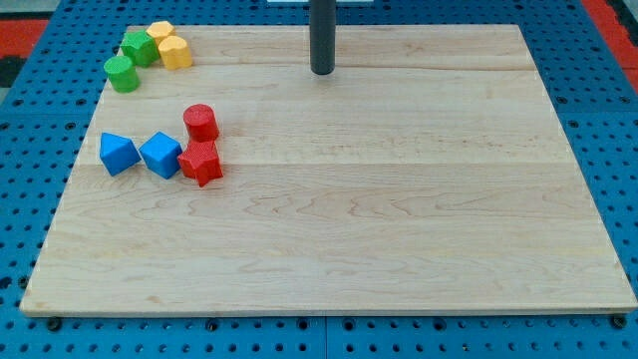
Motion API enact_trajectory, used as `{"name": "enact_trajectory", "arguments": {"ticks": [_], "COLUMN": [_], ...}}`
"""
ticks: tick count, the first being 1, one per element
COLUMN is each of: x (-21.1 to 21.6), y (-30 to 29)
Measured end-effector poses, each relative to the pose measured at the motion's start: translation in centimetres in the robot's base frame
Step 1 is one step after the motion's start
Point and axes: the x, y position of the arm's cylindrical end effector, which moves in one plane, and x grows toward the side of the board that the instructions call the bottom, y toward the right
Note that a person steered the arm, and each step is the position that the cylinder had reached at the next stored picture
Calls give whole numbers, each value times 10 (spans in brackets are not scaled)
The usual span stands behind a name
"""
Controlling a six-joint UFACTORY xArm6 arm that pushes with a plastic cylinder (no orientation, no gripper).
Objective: Move the red blocks diagonal to the green blocks
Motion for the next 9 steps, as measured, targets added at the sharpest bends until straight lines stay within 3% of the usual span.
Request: {"name": "enact_trajectory", "arguments": {"ticks": [7,8,9], "x": [7,3,102], "y": [11,35,39]}}
